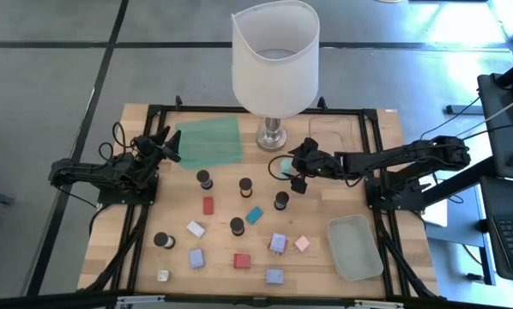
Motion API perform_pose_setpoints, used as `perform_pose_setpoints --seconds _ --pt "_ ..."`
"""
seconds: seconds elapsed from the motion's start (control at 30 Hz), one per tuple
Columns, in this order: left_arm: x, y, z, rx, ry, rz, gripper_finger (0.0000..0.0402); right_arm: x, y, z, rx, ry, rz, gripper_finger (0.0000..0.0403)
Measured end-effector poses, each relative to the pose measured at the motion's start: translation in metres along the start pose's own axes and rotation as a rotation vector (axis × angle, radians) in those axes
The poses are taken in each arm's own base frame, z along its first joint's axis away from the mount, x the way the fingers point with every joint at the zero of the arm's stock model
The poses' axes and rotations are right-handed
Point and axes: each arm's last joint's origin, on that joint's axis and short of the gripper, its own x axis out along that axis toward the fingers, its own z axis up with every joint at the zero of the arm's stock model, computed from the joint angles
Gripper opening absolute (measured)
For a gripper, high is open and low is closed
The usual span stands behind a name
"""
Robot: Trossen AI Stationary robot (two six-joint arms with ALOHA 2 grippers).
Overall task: Pick & Place Office items
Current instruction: Put the light blue hourglass into the transparent bin
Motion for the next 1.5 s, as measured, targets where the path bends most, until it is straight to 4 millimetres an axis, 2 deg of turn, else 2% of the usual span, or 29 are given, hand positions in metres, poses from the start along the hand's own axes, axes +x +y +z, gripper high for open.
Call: perform_pose_setpoints --seconds 0.4,0.7,0.9,1.17,1.37,1.5 --pt "0.0 0.0 0.0 0.0 0.0 0.0 0.029 0.029 -0.004 -0.014 0.187 0.065 -0.034 0.0375" --pt "0.0 0.0 0.0 0.0 0.0 0.0 0.029 0.031 -0.004 -0.016 0.238 0.073 -0.037 0.037" --pt "0.0 0.0 0.0 0.0 0.0 0.0 0.029 0.031 -0.004 -0.016 0.238 0.073 -0.037 0.0319" --pt "0.0 0.0 0.0 0.0 0.0 0.0 0.029 0.031 -0.004 -0.016 0.238 0.072 -0.039 0.0192" --pt "0.0 0.0 0.0 0.0 0.0 0.0 0.029 0.029 -0.004 -0.012 0.266 0.04 -0.033 0.0191" --pt "0.0 0.0 0.0 0.0 0.0 0.0 0.029 0.019 -0.01 -0.002 0.348 -0.021 -0.033 0.0191"
